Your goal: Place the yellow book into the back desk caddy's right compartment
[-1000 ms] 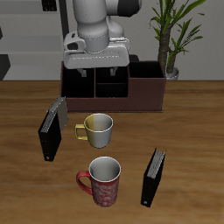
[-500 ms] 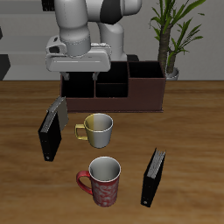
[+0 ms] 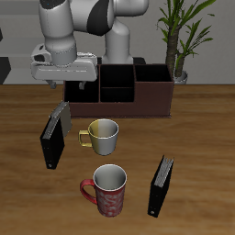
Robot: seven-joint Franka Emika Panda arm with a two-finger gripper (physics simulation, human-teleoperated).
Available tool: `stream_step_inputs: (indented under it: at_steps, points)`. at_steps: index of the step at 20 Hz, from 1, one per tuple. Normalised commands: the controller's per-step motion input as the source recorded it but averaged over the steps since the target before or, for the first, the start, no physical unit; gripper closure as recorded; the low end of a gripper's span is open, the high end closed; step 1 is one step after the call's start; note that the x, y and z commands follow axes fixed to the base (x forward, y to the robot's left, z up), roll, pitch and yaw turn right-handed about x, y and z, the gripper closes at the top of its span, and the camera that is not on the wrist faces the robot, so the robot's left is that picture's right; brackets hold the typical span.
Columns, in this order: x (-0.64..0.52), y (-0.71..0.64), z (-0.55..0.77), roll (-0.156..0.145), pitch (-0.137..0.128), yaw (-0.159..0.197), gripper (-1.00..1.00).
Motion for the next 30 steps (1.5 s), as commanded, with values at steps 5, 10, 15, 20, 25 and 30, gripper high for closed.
stream_step_inputs:
  at_steps: [5,10,15,20,25,30]
  points:
    - [-0.18,-0.36,-0.06,-0.006,-0.041,-0.022,-1.0]
    - [-0.11,-0.18,-0.08,-0.04,-0.009,-0.026,-1.0]
    - [-0.06,-0.2,-0.12,-0.021,-0.021,-0.004,-1.0]
    - [0.07,-0.01,-0.11,-0.029,-0.036,-0.003,-1.0]
    - [0.11,0.1,-0.14,-0.044,-0.01,-0.034,-1.0]
    - [0.06,0.16,-0.2,0.002,0.011,0.009,-1.0]
